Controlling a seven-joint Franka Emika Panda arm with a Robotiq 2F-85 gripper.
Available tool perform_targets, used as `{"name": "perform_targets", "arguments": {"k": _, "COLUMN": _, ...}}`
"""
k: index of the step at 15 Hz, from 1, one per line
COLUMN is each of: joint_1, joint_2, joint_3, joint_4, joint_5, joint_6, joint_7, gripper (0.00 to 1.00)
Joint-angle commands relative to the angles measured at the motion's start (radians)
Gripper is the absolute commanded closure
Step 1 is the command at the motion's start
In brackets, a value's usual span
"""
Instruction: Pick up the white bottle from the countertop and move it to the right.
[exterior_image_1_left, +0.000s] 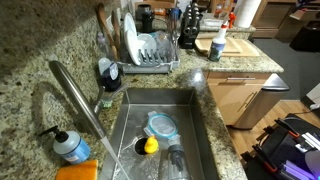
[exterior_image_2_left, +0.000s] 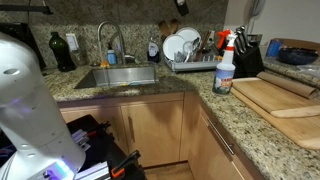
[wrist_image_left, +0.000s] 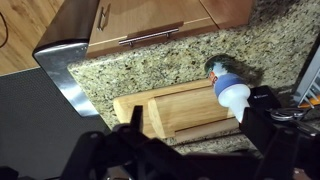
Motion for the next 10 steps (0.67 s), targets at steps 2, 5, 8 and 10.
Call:
{"name": "perform_targets", "arguments": {"k": 2, "joint_1": -0.085, "joint_2": 0.012, "joint_3": 0.062, "joint_4": -0.003, "joint_5": 0.071, "joint_6": 0.019, "joint_7": -0.055, "gripper": 0.0}}
{"name": "perform_targets", "arguments": {"k": 5, "joint_1": -0.085, "joint_2": 0.012, "joint_3": 0.062, "joint_4": -0.003, "joint_5": 0.071, "joint_6": 0.019, "joint_7": -0.055, "gripper": 0.0}}
{"name": "perform_targets", "arguments": {"k": 8, "joint_1": -0.085, "joint_2": 0.11, "joint_3": 0.078, "joint_4": 0.091, "joint_5": 0.121, "joint_6": 0.008, "joint_7": 0.007, "gripper": 0.0}}
{"name": "perform_targets", "arguments": {"k": 10, "joint_1": -0.038, "joint_2": 0.198, "joint_3": 0.094, "joint_4": 0.235, "joint_5": 0.225, "joint_6": -0.073, "joint_7": -0.067, "gripper": 0.0}}
